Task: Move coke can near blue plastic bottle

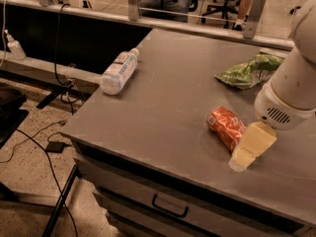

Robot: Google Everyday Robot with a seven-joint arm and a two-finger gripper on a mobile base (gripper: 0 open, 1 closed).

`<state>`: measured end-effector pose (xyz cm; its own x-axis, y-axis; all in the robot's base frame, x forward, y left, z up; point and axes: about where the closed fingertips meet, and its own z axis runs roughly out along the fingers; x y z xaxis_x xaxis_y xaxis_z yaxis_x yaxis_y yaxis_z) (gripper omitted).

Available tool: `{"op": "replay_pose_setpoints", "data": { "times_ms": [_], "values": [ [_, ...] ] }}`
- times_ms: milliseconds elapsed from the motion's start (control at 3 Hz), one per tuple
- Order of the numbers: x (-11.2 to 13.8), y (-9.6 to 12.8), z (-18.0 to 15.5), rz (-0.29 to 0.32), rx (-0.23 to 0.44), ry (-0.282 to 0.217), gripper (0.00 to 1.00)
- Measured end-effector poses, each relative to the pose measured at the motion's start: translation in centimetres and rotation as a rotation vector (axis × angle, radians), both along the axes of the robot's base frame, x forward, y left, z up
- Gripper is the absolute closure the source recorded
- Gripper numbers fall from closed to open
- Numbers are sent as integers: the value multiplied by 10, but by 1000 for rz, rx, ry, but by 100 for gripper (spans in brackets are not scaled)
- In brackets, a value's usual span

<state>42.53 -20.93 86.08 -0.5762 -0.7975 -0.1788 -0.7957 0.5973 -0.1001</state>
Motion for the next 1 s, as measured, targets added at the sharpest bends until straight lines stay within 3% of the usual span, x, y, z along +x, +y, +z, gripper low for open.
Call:
{"op": "replay_pose_setpoints", "data": {
  "times_ms": [333, 667, 1000],
  "values": [
    [-5, -2, -22, -65, 18, 47, 0],
    [-5, -2, -22, -65, 18, 46, 0],
    [-4, -3, -20, -110, 8, 38, 0]
  ]
}}
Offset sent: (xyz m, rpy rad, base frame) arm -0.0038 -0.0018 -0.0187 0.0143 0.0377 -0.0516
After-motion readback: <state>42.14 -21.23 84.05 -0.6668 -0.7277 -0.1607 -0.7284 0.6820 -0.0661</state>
